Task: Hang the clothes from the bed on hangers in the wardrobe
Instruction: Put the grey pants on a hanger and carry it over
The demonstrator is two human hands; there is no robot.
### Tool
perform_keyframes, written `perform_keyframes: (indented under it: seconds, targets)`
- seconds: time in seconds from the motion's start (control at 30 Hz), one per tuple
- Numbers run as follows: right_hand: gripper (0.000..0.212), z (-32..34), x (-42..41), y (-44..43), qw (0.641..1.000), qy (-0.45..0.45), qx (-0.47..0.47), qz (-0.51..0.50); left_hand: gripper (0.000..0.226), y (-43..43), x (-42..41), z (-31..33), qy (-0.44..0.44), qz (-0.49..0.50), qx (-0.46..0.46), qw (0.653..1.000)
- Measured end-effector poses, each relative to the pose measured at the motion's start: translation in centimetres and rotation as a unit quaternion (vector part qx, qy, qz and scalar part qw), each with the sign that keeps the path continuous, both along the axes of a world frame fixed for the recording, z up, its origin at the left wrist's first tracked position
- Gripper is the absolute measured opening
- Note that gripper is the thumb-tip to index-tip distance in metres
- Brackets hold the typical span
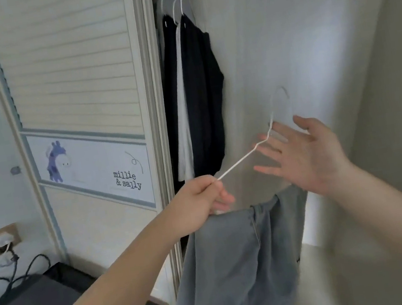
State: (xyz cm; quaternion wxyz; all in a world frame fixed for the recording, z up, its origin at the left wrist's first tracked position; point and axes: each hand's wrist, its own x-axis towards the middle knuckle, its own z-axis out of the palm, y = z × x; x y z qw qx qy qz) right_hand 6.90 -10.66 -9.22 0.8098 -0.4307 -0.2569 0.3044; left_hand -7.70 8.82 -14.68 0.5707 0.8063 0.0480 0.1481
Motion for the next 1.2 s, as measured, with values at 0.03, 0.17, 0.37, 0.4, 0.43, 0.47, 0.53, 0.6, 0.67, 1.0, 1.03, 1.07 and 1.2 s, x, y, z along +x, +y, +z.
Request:
perform_keyframes:
  seconds: [0.03, 0.17, 0.37, 0.4, 0.43, 0.47, 0.53, 0.6, 0.67, 1.0, 1.03, 1.07, 1.2]
  targets:
    - [0.043, 1.1, 0.6, 0.4, 1.0, -0.005, 0.006, -0.002, 0.033, 0.4, 0.9, 1.1, -0.008, -0.006, 0.008, 1.0]
    - [0.032, 6.0, 3.8, 2.1, 0.998, -0.052, 0.014, -0.032, 0.032, 1.5, 4.4, 6.0, -0.053, -0.026, 0.018, 0.998]
    - [0.031, 14.7, 8.8, 5.0, 0.992, -0.113, 0.029, -0.053, 0.032, 2.8, 9.7, 13.7, -0.118, 0.001, 0.077, 0.99]
    - [0.031, 16.1, 9.7, 5.5, 0.991, -0.122, 0.032, -0.055, 0.031, 3.1, 10.6, 14.8, -0.129, 0.01, 0.084, 0.988]
    - [0.031, 17.4, 10.5, 5.9, 0.989, -0.13, 0.036, -0.056, 0.03, 3.4, 11.6, 15.9, -0.14, 0.019, 0.088, 0.986]
    - [0.032, 18.6, 11.5, 6.4, 0.988, -0.139, 0.04, -0.056, 0.03, 3.7, 12.5, 17.0, -0.15, 0.026, 0.092, 0.984]
    - [0.036, 21.0, 13.5, 7.3, 0.984, -0.162, 0.049, -0.059, 0.03, 4.2, 14.5, 19.4, -0.166, 0.04, 0.105, 0.98]
    - [0.039, 23.2, 15.7, 8.2, 0.979, -0.184, 0.061, -0.065, 0.03, 4.4, 16.5, 21.9, -0.177, 0.059, 0.141, 0.972]
    - [0.042, 25.6, 17.8, 9.0, 0.973, -0.203, 0.076, -0.072, 0.027, 4.5, 18.4, 24.3, -0.189, 0.078, 0.195, 0.959]
    - [0.053, 35.2, 25.5, 13.3, 0.958, -0.242, 0.11, -0.105, 0.02, 5.3, 25.9, 35.0, -0.226, 0.192, 0.392, 0.871]
    - [0.053, 36.0, 26.3, 13.9, 0.957, -0.245, 0.11, -0.108, 0.019, 5.5, 26.5, 35.8, -0.227, 0.205, 0.404, 0.862]
    - [0.053, 36.7, 26.9, 14.6, 0.956, -0.25, 0.112, -0.108, 0.017, 5.8, 27.2, 36.5, -0.223, 0.219, 0.414, 0.855]
    - [0.051, 39.2, 29.2, 17.1, 0.952, -0.261, 0.115, -0.112, 0.02, 6.9, 29.1, 39.0, -0.19, 0.264, 0.45, 0.832]
